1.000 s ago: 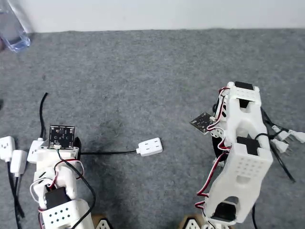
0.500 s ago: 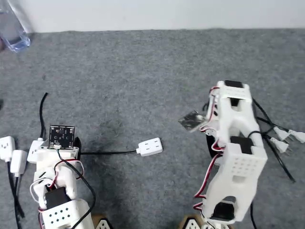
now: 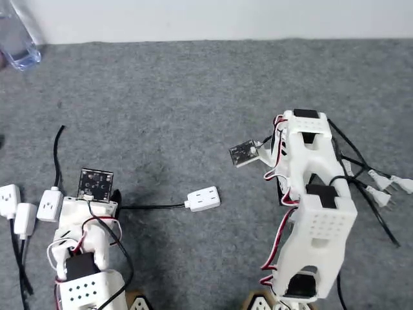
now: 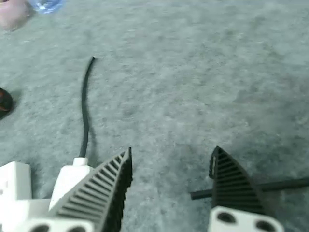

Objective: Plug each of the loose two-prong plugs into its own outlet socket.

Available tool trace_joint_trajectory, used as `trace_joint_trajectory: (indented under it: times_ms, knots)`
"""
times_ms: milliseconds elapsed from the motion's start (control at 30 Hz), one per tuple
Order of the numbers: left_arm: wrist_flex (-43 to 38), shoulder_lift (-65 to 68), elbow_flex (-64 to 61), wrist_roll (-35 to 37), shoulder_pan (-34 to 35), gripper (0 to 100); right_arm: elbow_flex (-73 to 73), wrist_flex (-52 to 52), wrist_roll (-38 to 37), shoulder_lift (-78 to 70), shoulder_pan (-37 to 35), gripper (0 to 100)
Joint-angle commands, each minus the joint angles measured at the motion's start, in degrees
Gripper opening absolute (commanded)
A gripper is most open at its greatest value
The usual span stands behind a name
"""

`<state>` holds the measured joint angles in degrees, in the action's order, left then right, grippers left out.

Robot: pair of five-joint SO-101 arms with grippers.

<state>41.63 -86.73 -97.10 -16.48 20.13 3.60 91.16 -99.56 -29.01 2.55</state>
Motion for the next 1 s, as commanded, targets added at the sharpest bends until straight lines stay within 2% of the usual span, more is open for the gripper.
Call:
trace_joint_trajectory:
  times_ms: [0, 167, 333, 467, 700, 967]
  knots:
    - [0.18, -0.70, 0.31, -0.62, -0.70, 25, 1.85, 2.59, 3.96, 8.48, 1.89, 0.9]
    - [0.09, -0.70, 0.31, -0.62, -0.70, 25, -4.31, 2.15, 12.84, 14.73, 5.32, 0.9]
    - [0.09, -0.70, 0.31, -0.62, -0.70, 25, -15.82, -8.75, 21.19, 18.33, 9.89, 0.9]
    - [0.09, -0.70, 0.31, -0.62, -0.70, 25, -26.02, -13.85, 21.71, 21.23, 11.47, 0.9]
    - [0.09, -0.70, 0.31, -0.62, -0.70, 25, -35.43, -18.07, 21.54, 28.35, 13.41, 0.9]
    - [0.09, -0.70, 0.31, -0.62, -0.70, 25, -36.57, -17.54, 21.89, 36.35, 13.58, 0.9]
